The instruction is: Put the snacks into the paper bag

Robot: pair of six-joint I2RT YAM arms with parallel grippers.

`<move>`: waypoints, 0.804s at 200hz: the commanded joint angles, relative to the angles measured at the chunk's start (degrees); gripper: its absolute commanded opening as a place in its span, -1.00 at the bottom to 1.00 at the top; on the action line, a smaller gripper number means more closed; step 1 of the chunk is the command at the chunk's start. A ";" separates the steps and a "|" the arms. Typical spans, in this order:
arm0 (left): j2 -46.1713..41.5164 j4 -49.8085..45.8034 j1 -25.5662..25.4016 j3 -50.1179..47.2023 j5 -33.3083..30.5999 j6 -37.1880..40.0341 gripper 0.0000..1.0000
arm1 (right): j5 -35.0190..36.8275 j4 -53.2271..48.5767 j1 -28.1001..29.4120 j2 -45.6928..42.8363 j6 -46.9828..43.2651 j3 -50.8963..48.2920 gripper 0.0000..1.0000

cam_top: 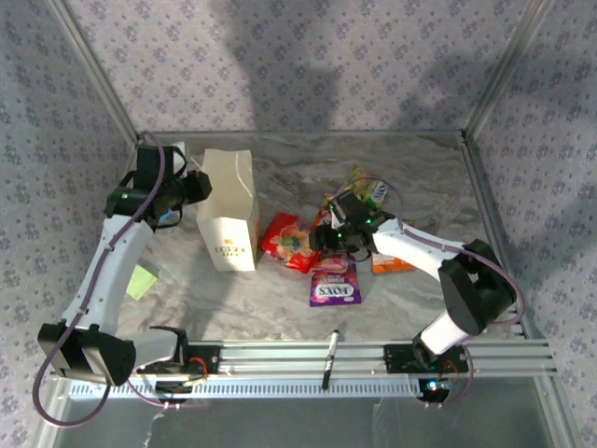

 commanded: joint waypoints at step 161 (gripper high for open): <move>-2.00 -1.00 -0.33 0.90 0.12 1.28 -0.47 | -4.21 4.83 0.36 -0.52 2.50 -4.31 -0.44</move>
